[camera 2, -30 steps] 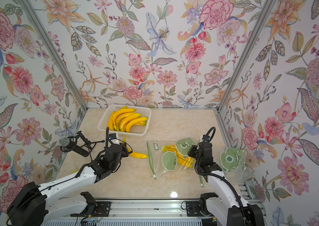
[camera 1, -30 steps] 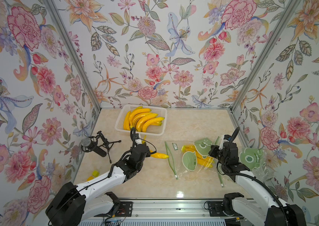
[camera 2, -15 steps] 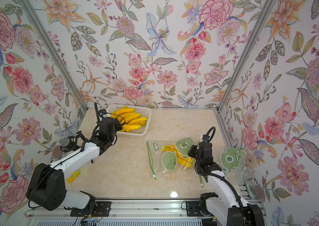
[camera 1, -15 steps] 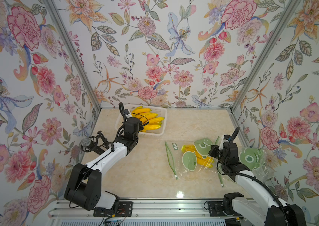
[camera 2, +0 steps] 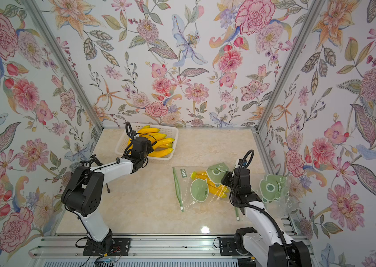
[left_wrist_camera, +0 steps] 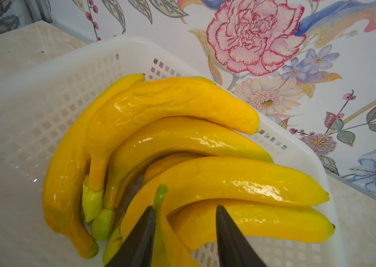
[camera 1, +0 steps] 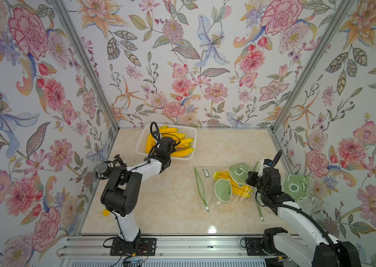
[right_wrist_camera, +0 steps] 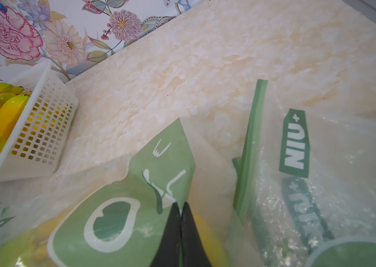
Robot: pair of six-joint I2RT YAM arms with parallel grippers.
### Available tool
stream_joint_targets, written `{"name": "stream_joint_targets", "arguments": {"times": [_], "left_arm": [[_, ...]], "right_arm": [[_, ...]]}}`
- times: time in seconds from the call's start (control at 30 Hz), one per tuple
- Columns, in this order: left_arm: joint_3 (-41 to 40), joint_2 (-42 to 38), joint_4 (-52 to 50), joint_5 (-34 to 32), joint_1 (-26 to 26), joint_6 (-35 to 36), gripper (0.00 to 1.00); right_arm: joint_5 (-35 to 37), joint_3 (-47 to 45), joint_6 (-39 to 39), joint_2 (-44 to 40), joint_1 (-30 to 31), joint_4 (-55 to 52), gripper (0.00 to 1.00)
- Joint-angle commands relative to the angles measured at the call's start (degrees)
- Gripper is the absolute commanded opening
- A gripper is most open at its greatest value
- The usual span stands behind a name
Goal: Open the zip-top bag and take out the banana
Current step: Place the banana in the basket.
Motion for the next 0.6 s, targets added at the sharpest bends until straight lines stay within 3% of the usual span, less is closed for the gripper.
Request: {"name": "stream_joint_targets", "arguments": {"times": [0.0, 0.23, 0.57], "left_arm": [[2.86, 0.29, 0.27, 1.07, 0.16, -0.40, 0.56], [-1.61, -8.07, -1.66, 5.16, -0.55, 5.50, 0.60], [-25.95, -21.84, 7.12, 19.06, -8.84, 15.37, 0.58]], "right_arm": [[-0.65, -0.72, -0.66, 0.81, 0.21, 0.45, 0.00], [-0.97, -0.80, -1.00, 1.07, 0.21, 0.58, 0.00], [-3.05, 1.42, -2.67, 2.96, 0.12, 0.61, 0.00]]}}
